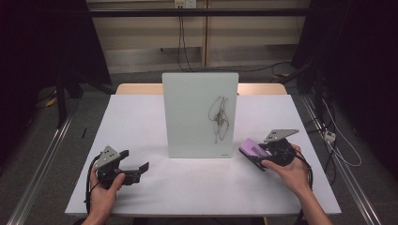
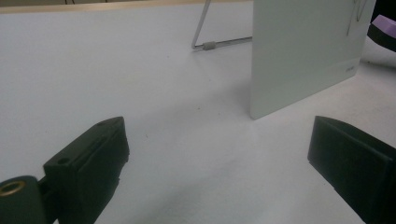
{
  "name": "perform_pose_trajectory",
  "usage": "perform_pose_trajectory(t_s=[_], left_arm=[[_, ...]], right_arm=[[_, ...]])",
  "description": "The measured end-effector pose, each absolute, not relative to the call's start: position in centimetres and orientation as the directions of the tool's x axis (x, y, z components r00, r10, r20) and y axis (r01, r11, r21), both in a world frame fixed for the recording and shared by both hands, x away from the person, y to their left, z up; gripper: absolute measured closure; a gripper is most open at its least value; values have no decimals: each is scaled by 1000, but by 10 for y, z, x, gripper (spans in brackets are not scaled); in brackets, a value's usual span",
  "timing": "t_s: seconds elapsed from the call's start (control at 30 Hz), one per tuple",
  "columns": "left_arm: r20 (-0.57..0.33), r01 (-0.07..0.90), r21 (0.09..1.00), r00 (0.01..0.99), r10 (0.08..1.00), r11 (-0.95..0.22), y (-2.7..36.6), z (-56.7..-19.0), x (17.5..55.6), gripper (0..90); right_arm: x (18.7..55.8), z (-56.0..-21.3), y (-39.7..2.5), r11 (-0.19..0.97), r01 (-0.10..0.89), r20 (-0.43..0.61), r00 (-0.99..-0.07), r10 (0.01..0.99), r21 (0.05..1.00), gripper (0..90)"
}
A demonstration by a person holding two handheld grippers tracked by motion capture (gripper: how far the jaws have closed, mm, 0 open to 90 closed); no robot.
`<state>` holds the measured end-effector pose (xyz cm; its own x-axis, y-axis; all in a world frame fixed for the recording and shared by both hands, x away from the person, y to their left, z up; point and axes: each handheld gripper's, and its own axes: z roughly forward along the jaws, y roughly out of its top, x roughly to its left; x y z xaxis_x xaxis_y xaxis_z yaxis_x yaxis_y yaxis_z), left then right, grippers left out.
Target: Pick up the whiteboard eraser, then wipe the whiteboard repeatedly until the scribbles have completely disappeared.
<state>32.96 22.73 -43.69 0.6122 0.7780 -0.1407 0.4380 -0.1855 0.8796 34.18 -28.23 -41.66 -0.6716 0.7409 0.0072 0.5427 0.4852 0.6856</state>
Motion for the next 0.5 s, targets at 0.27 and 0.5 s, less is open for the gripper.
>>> perform_pose_trajectory(t_s=[0.27,0.5], left_arm=[[-130,438,876,615,778,-200,225,-437,328,50],[-128,441,874,613,780,-203,225,-437,329,50]], right_arm=[[338,-414,-281,482,513,-12,-676,737,710,413],[337,-409,-283,465,495,-5,-681,733,734,414]])
